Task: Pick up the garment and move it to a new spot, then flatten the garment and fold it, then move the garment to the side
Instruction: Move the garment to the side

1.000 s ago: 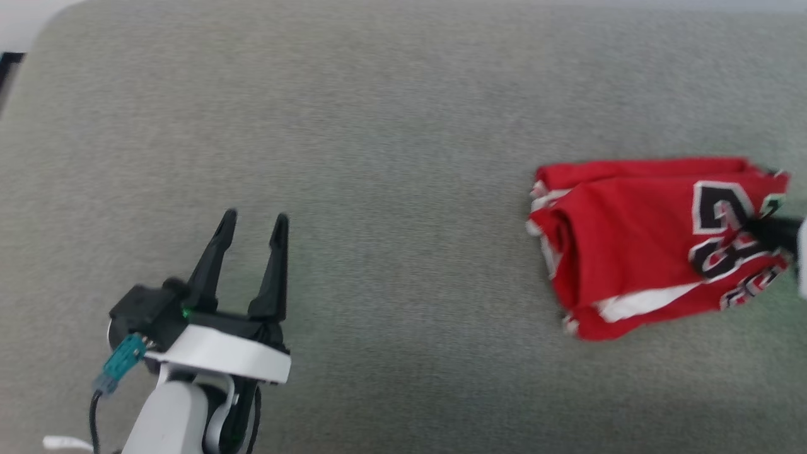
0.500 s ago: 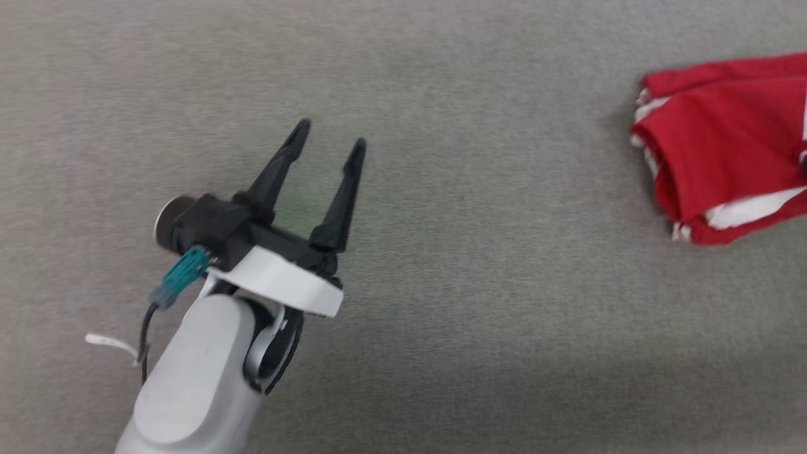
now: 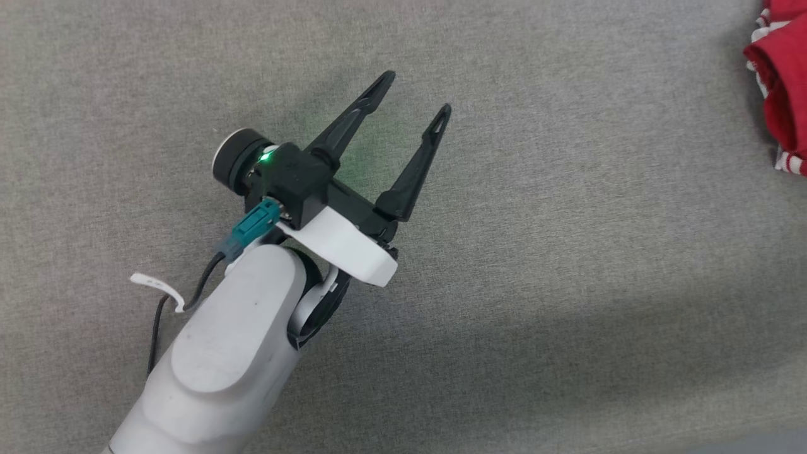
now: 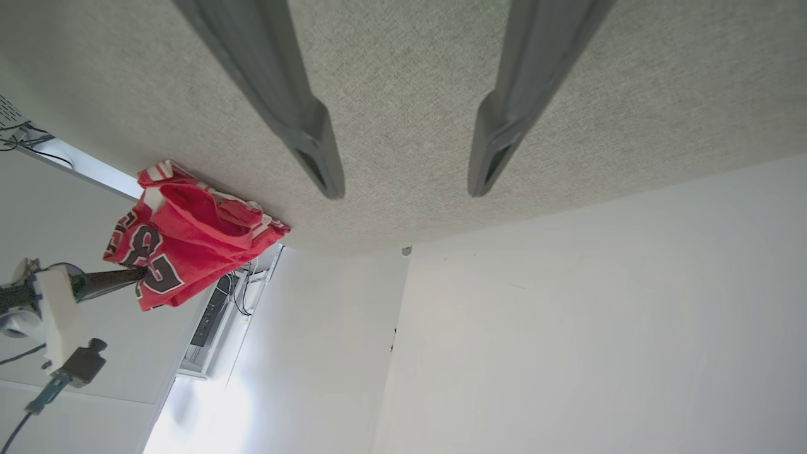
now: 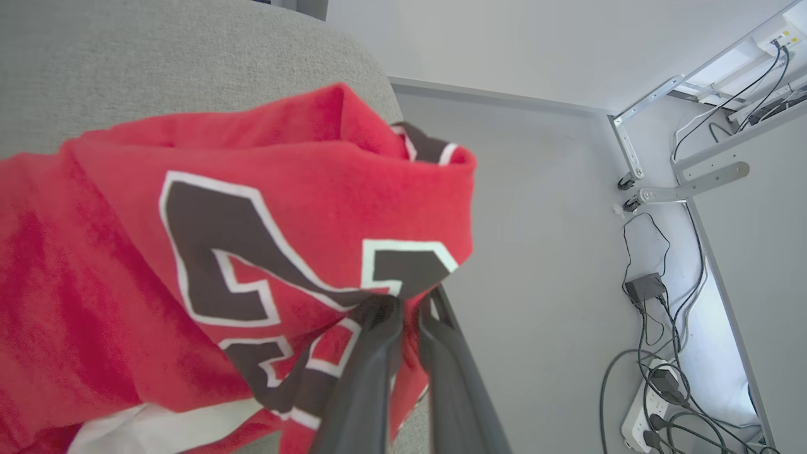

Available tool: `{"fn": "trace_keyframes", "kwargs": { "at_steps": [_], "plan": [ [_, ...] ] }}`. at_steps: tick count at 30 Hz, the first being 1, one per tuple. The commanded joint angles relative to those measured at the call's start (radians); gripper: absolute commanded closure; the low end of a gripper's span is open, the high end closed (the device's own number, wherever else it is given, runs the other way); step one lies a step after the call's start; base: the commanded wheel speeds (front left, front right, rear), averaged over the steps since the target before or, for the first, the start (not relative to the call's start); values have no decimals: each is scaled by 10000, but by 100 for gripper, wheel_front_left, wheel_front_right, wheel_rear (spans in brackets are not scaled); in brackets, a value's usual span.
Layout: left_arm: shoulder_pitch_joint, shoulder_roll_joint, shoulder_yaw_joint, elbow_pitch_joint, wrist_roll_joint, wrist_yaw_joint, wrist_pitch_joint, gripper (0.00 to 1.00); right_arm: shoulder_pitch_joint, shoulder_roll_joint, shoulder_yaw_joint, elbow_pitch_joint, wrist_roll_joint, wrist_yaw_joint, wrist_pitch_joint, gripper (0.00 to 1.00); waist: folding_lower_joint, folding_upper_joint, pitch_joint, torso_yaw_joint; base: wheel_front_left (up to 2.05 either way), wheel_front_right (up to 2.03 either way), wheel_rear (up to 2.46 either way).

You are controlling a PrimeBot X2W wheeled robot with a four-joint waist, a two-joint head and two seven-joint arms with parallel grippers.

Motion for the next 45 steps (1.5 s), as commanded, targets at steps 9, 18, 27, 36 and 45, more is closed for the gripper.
{"fn": "trace_keyframes", "kwargs": {
  "at_steps": [9,18,27,36,45],
  "plan": [
    [-395,-52,-210,39,-123,-30,-51,0,-1260,857,-89,2444,-1052,-7,-1547,60,0,0,385,336,0,0,0],
    [188,1,617,-209,-3,-30,-51,0,-1929,1193,169,3263,-1147,-7,-2319,0,0,0,168,416,0,0,0],
    [1220,-49,2089,-444,193,-30,-51,0,-1484,1564,348,2783,-202,-7,-3368,0,0,0,-598,516,0,0,0],
    [2303,-167,3442,-1015,703,-30,-51,0,-580,2064,838,1636,519,-7,-4571,0,0,0,-1321,601,0,0,0],
    [3493,-492,4921,-1645,1392,-31,-51,0,764,2562,1149,136,504,-7,-5693,0,0,0,-2085,902,0,0,0]
  ]
}}
